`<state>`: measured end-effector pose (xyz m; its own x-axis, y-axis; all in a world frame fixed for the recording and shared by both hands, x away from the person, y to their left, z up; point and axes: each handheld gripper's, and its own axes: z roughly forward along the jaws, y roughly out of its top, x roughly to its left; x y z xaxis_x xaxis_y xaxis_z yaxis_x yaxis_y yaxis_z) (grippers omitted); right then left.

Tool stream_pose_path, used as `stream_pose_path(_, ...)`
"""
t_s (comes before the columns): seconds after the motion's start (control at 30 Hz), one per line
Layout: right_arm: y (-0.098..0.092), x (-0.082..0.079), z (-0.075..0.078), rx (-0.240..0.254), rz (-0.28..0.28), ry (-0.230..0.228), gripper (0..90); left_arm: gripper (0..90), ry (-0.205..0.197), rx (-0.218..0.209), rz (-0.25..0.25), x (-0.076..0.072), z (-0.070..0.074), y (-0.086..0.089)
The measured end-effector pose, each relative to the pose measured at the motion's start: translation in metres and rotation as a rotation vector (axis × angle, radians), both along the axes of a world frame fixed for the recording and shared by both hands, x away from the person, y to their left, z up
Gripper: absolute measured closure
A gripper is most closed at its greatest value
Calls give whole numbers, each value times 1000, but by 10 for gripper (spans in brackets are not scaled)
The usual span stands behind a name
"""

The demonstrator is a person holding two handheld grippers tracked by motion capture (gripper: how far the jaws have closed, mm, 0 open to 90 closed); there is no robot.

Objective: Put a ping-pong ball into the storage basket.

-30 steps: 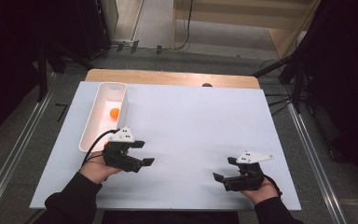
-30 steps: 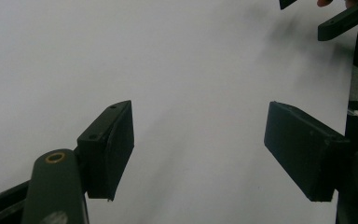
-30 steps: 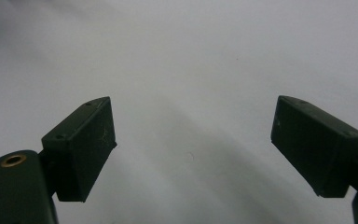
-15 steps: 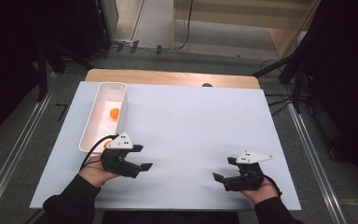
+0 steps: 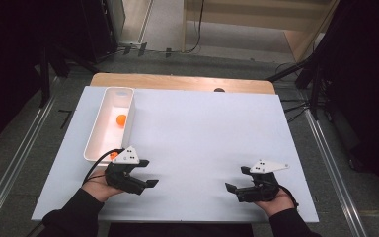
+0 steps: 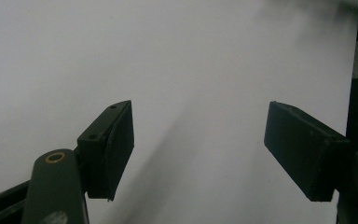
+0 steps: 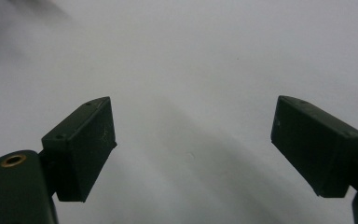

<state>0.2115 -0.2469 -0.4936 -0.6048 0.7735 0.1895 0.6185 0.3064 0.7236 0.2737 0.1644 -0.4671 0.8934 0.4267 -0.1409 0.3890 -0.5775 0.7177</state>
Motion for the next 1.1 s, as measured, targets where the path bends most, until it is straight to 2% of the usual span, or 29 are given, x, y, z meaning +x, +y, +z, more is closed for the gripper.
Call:
stream_pose_path(0.43, 0, 0, 0, -2, 2, -3, 124, 247, 2, 8, 18, -5, -4, 11)
stream_pose_path(0.57, 1, 0, 0, -3, 1, -1, 123, 247, 16, 10, 17, -5, -6, 14)
stream_pose_path(0.67, 0, 0, 0, -2, 1, -1, 123, 247, 13, 21, 10, -6, -7, 15)
stream_pose_path(1.1, 1, 1, -1, -4, 1, 0, 123, 247, 19, 20, 8, -6, -8, 16)
